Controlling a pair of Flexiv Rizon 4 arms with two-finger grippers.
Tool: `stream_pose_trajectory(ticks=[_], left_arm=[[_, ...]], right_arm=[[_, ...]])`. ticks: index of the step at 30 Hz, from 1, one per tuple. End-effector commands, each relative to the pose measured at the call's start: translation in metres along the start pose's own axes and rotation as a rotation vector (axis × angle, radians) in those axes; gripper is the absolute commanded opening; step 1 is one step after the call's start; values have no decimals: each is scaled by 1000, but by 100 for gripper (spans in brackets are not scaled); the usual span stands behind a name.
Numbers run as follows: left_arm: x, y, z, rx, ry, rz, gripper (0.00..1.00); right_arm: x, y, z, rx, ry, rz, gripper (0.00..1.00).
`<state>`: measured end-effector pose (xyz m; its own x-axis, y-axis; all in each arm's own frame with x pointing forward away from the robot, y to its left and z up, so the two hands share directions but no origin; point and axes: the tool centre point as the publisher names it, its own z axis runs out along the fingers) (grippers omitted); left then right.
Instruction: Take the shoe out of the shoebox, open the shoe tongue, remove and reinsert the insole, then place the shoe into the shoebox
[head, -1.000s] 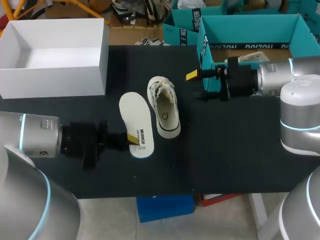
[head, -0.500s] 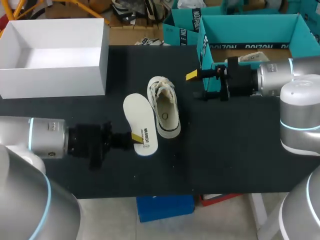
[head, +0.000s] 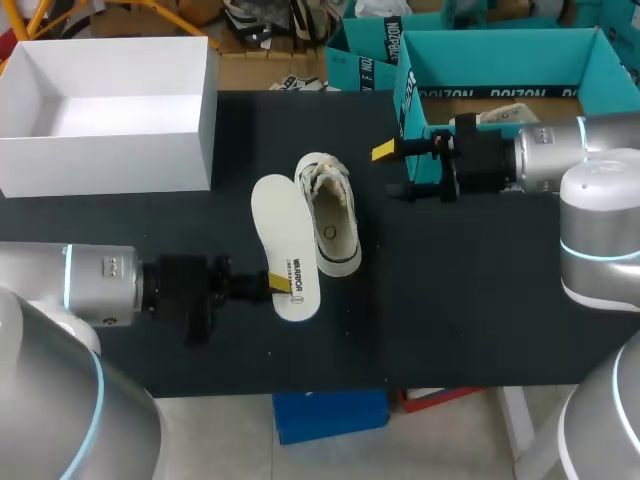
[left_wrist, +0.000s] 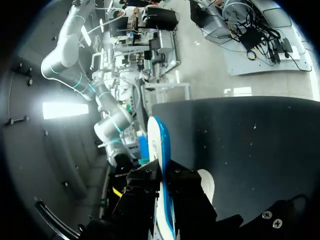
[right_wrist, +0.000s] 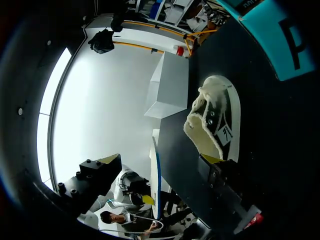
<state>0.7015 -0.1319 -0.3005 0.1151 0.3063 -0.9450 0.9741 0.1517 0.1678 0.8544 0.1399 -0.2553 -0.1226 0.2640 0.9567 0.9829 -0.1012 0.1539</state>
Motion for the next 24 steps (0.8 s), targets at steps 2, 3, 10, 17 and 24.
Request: stream_pose_trajectory(ticks=[2, 3, 10, 17, 24], left_arm=[[15, -2, 9, -68, -10, 69, 0], [16, 0, 11, -72, -2, 96, 0], [14, 21, 26, -61, -22, 125, 0], [8, 50, 37, -75, -31, 110, 0], [3, 68, 47, -70, -54, 73, 0]], right_arm=[[-1, 0, 2, -4, 0, 0, 100], [-1, 0, 2, -4, 0, 0, 100], [-1, 0, 2, -4, 0, 0, 100], [-1, 0, 2, -4, 0, 0, 100], [-1, 0, 2, -4, 0, 0, 100]])
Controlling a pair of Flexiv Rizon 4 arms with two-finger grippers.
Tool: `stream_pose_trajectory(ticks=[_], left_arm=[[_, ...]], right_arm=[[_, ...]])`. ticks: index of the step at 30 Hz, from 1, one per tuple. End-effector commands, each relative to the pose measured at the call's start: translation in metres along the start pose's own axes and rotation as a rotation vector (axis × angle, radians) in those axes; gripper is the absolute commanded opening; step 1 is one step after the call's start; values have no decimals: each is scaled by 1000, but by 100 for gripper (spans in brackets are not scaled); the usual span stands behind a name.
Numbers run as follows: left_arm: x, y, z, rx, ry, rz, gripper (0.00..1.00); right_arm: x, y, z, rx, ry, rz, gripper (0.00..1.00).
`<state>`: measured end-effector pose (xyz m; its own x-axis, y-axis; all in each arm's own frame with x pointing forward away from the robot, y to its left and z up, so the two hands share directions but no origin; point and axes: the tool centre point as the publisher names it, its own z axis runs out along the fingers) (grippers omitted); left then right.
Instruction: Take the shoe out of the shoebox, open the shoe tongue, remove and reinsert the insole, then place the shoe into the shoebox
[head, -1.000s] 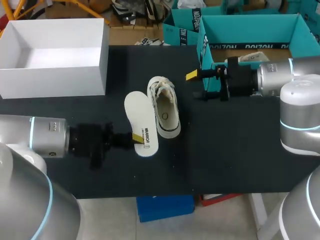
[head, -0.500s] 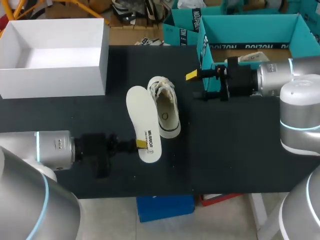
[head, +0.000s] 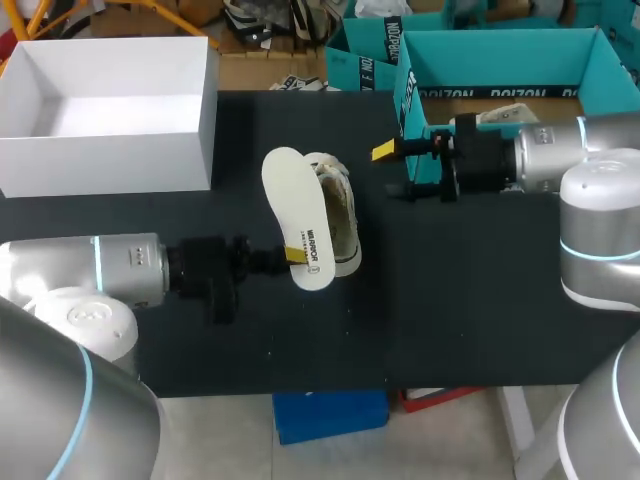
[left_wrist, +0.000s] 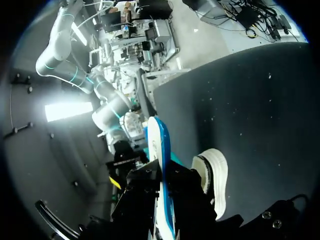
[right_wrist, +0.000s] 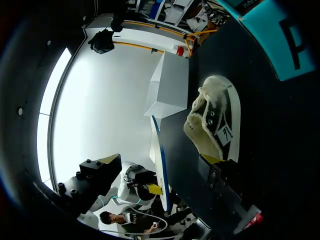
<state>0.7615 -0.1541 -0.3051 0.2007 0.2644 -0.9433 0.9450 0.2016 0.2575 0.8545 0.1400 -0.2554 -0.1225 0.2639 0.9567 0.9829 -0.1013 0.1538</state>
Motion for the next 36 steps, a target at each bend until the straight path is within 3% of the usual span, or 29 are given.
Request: stream_pose_trajectory(ticks=[1, 9, 30, 36], left_arm=[[0, 15, 15, 6, 2, -6, 0], [-6, 31, 26, -7, 8, 4, 0], [-7, 32, 27, -8, 6, 0, 0], [-7, 32, 27, -8, 6, 0, 0]], right_arm=[[-1, 0, 2, -4, 0, 0, 100], [-1, 0, 2, -4, 0, 0, 100], [-1, 0, 2, -4, 0, 0, 100], [-6, 4, 13, 110, 36, -69, 100]])
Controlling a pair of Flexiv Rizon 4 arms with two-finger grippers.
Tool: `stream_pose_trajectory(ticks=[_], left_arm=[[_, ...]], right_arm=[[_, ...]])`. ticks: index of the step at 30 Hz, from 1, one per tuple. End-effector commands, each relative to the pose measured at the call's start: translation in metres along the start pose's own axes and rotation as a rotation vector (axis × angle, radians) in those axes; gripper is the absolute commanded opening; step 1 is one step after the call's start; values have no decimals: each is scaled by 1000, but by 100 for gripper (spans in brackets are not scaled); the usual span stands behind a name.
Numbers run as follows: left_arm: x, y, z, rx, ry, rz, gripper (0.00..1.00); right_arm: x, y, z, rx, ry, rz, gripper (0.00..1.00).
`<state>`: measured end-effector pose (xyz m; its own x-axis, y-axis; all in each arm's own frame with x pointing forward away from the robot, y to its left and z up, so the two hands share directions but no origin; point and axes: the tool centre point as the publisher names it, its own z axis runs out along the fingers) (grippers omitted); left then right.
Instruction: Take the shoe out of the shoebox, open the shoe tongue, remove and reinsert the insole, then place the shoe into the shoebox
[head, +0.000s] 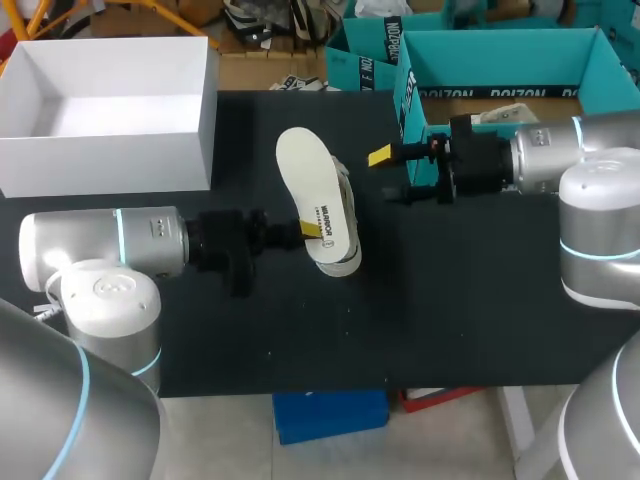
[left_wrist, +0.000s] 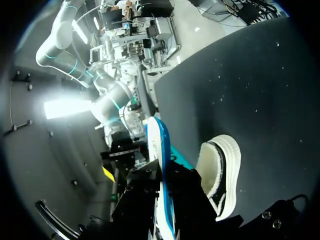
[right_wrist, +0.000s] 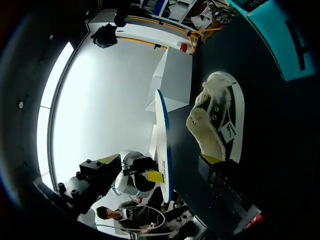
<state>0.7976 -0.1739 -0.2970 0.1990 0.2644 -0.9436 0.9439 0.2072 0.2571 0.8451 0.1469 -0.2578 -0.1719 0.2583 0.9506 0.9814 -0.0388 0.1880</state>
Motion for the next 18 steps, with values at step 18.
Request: stream_pose_trajectory(ticks=[18], left_arm=[[-1, -1, 1, -3, 5, 1, 0]], right_arm=[[-10, 21, 33, 144, 37, -84, 100]])
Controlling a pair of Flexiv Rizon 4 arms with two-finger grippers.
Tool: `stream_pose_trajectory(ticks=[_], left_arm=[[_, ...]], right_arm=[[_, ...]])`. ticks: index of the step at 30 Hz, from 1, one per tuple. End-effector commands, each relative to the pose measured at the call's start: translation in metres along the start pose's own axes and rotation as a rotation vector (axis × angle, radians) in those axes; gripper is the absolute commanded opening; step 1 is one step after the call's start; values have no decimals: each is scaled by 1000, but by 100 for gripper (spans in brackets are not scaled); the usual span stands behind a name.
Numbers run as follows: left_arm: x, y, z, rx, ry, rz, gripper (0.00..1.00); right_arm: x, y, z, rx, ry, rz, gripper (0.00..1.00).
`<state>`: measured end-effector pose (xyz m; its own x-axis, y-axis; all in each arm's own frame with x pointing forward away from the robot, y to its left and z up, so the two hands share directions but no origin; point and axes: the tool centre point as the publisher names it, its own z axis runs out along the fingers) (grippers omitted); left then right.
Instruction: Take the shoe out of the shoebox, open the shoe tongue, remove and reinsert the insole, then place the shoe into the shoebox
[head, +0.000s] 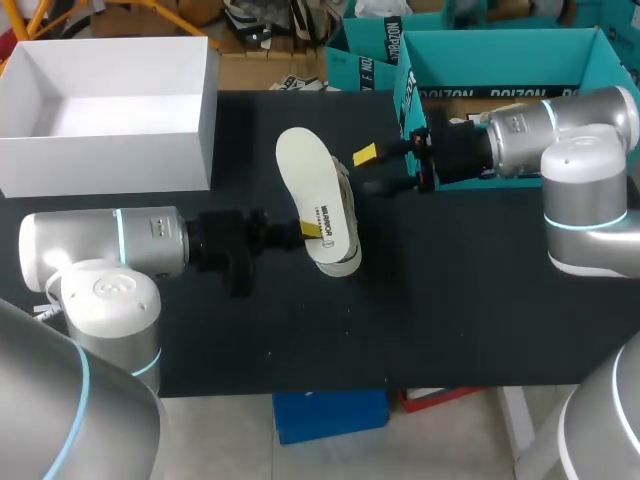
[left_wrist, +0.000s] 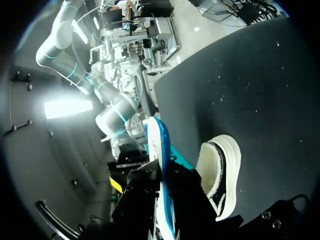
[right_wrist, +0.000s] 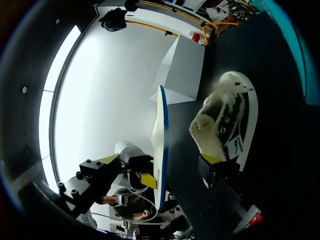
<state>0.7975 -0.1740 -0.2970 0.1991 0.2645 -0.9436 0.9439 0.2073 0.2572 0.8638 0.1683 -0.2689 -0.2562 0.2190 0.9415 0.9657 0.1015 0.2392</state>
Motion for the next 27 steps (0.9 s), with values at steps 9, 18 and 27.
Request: stream_pose_trajectory(ticks=[9, 18, 27], left_arm=[[-1, -1, 1, -3, 5, 1, 0], [-1, -1, 1, -3, 5, 1, 0], [-1, -1, 1, -3, 5, 1, 0]], right_arm=[[0, 9, 28, 55, 6, -4, 100], [-2, 7, 48, 74, 24, -1, 100], [-4, 3, 58, 83, 33, 7, 100]])
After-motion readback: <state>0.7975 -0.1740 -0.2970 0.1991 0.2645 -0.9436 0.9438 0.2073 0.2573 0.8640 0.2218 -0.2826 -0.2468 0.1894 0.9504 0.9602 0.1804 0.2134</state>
